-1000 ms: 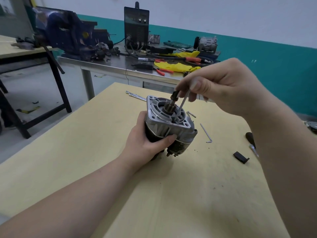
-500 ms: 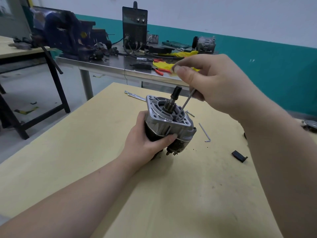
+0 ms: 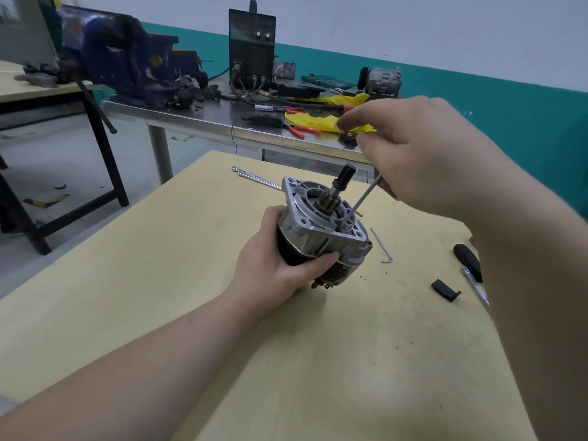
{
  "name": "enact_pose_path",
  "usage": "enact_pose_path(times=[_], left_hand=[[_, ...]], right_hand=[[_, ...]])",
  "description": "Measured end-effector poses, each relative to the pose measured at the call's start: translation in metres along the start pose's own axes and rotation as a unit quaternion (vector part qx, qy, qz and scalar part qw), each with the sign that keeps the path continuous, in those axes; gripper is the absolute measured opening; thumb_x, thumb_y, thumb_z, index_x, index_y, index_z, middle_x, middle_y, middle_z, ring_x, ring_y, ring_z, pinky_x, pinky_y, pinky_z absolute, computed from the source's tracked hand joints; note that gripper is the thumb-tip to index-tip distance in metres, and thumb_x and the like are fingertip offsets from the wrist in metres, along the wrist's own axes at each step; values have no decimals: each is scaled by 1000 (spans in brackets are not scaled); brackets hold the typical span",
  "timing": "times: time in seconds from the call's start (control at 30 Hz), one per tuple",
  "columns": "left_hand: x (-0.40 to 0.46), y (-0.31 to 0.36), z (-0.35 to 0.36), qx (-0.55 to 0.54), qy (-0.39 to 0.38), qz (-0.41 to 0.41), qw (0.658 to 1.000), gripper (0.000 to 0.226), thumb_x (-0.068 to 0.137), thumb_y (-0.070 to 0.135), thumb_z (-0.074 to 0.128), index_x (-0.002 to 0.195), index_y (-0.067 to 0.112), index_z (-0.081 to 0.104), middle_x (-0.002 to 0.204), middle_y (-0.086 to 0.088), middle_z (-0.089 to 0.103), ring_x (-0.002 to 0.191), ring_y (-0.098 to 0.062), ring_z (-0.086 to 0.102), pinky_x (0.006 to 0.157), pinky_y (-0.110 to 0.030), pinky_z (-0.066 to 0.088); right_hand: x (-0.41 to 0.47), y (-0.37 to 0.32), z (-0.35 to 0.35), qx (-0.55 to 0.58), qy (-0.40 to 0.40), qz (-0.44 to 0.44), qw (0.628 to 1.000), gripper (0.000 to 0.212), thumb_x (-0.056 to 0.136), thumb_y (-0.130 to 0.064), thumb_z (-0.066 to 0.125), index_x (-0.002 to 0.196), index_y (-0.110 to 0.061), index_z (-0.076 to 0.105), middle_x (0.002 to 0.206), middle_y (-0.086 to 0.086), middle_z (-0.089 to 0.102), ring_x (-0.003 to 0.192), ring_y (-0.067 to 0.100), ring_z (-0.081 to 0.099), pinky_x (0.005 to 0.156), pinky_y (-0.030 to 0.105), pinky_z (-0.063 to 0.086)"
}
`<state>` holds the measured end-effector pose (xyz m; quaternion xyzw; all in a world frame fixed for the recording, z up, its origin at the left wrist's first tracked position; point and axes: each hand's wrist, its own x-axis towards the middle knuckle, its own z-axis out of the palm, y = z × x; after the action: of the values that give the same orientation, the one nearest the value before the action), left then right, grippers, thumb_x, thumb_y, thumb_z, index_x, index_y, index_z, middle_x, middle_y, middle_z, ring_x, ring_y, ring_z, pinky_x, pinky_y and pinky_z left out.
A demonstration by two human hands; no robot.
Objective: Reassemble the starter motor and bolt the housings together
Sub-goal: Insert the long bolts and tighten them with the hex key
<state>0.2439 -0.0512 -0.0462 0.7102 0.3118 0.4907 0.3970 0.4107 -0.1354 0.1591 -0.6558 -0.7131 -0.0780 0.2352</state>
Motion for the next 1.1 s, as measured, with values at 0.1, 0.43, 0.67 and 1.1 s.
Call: enact_pose_path(times=[0.1,0.43,0.67,1.1], left_hand=[[-1,0,1,-1,3,-1,1000,75,67,73,91,126,50,49,125,25,73,115,-5,71,93,-52,62],[1,1,-6,-47,1,7,999,75,66,75,90,127,57,50,129,25,71,118,0,69,92,-31,56],[3,-1,-6,-48,-7,16,999,68,73,58,93,126,62,50,130,24,72,122,0,68,93,-16,55],[0,-3,-1,-39,22,11,999,74,69,76,88,127,49,50,127,19,74,118,-6,72,95,-46,61]], right_hand=[[8,9,7,133,4,114,984,44,102,-5,43,121,-31,73,49,-6,60,39,10,55,47,23,40],[-8,45,38,565,-102,-48,817,24,91,-25,72,111,-11,66,79,11,66,68,25,63,60,29,51],[-9,39,65,476,80,-86,871,26,99,-27,73,89,-9,58,73,23,60,62,29,62,58,38,51],[-26,-11,94,528,235,48,815,21,104,-15,66,118,-19,51,74,14,72,53,28,71,42,30,51]])
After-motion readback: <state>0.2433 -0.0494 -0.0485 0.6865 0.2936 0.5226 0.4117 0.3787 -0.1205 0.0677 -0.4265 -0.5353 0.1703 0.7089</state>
